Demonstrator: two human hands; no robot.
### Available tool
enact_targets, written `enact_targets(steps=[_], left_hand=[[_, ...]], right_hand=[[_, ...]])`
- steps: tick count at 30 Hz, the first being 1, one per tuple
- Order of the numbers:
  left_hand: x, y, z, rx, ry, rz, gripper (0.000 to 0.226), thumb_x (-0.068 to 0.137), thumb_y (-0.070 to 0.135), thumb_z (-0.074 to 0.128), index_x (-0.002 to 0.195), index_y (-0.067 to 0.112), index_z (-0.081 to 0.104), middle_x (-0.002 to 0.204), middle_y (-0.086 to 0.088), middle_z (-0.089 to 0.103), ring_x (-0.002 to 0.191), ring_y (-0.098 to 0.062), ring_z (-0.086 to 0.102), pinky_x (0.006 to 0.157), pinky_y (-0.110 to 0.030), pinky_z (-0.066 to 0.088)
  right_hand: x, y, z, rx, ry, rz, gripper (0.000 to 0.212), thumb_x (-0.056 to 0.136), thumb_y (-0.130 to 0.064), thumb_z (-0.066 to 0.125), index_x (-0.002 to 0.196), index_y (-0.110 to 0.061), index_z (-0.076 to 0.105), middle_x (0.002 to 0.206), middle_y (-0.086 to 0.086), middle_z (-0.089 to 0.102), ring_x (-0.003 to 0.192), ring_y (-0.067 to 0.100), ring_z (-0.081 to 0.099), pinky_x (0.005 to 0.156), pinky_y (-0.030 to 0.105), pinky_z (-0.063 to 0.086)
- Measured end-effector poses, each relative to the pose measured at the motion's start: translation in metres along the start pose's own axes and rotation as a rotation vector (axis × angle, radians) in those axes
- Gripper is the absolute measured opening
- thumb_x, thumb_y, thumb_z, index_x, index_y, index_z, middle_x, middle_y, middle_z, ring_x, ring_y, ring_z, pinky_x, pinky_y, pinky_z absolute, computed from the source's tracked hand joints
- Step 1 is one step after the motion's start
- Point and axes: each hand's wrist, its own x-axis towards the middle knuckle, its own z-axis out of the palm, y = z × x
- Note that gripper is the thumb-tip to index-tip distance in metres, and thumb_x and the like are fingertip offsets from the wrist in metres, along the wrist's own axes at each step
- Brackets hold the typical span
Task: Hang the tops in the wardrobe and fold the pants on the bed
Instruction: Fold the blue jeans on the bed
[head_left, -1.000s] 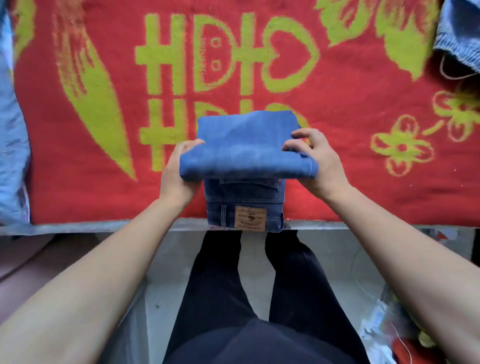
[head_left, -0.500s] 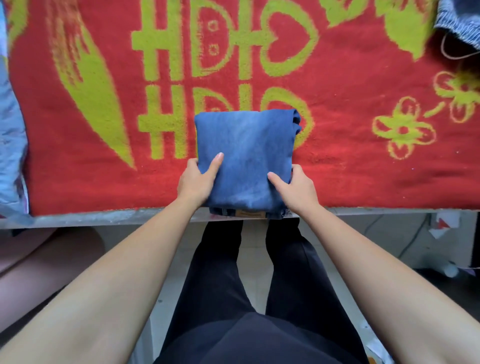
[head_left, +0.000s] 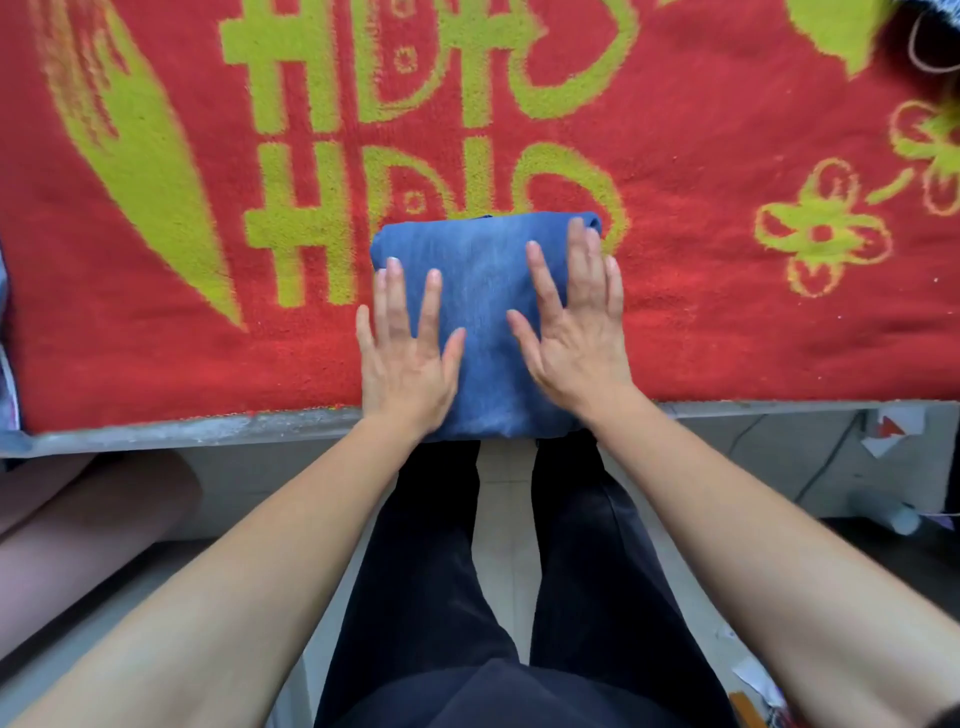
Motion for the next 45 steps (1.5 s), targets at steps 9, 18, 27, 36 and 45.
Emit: enact_targets(steps=[9, 18, 27, 36, 45], left_hand=[[0.033, -0.007, -0.001, 0.046, -0.346, 0.112, 0.061, 0.100, 0.052, 0.029, 0.154, 0.025, 0.018, 0.160, -0.018, 0.006, 0.147, -0.032, 0.009, 0.114, -0.058, 0.010], [0.164, -0.014, -0.037, 0.035, -0.650, 0.183, 0.109, 0.067, 0.049, 0.082, 0.151, 0.016, 0.021, 0.152, -0.009, 0.038, 0.142, -0.028, 0.033, 0.116, -0.052, 0.019], [0.168, -0.004, -0.039, 0.058, -0.790, 0.156, 0.129, 0.046, 0.049, 0.091, 0.150, 0.019, 0.021, 0.145, -0.012, 0.047, 0.129, -0.036, 0.047, 0.100, -0.043, 0.046], [0.126, -0.001, -0.075, 0.050, -0.634, 0.147, 0.106, 0.060, 0.041, 0.083, 0.150, 0.021, 0.030, 0.132, -0.008, 0.060, 0.119, -0.033, 0.056, 0.088, -0.038, 0.052], [0.130, -0.004, -0.253, 0.175, 0.028, 0.053, 0.106, 0.076, 0.022, 0.069, 0.156, 0.022, 0.000, 0.113, -0.008, 0.054, 0.105, -0.030, 0.051, 0.061, -0.036, 0.037]], right_hand=[[0.058, 0.036, -0.003, -0.102, -0.545, -0.086, 0.089, 0.084, -0.075, 0.044, 0.154, -0.027, 0.019, 0.163, 0.013, 0.010, 0.151, 0.032, 0.006, 0.119, 0.057, 0.001], [0.172, 0.038, -0.022, -0.093, -0.937, -0.072, 0.120, 0.055, -0.046, 0.092, 0.152, -0.019, 0.028, 0.146, 0.011, 0.046, 0.130, 0.032, 0.047, 0.101, 0.039, 0.046], [0.172, 0.016, -0.030, -0.127, -1.076, -0.019, 0.139, 0.024, -0.070, 0.086, 0.145, -0.021, 0.039, 0.139, 0.005, 0.055, 0.121, 0.031, 0.056, 0.096, 0.046, 0.051], [0.142, -0.003, -0.065, -0.092, -1.006, -0.050, 0.062, 0.065, -0.055, 0.080, 0.117, -0.025, 0.062, 0.116, 0.006, 0.055, 0.112, 0.032, 0.056, 0.081, 0.036, 0.050], [0.171, -0.056, -0.205, -0.156, -0.149, -0.168, 0.062, 0.074, -0.034, 0.069, 0.133, -0.028, 0.051, 0.108, 0.003, 0.069, 0.100, 0.028, 0.066, 0.098, 0.042, 0.042]])
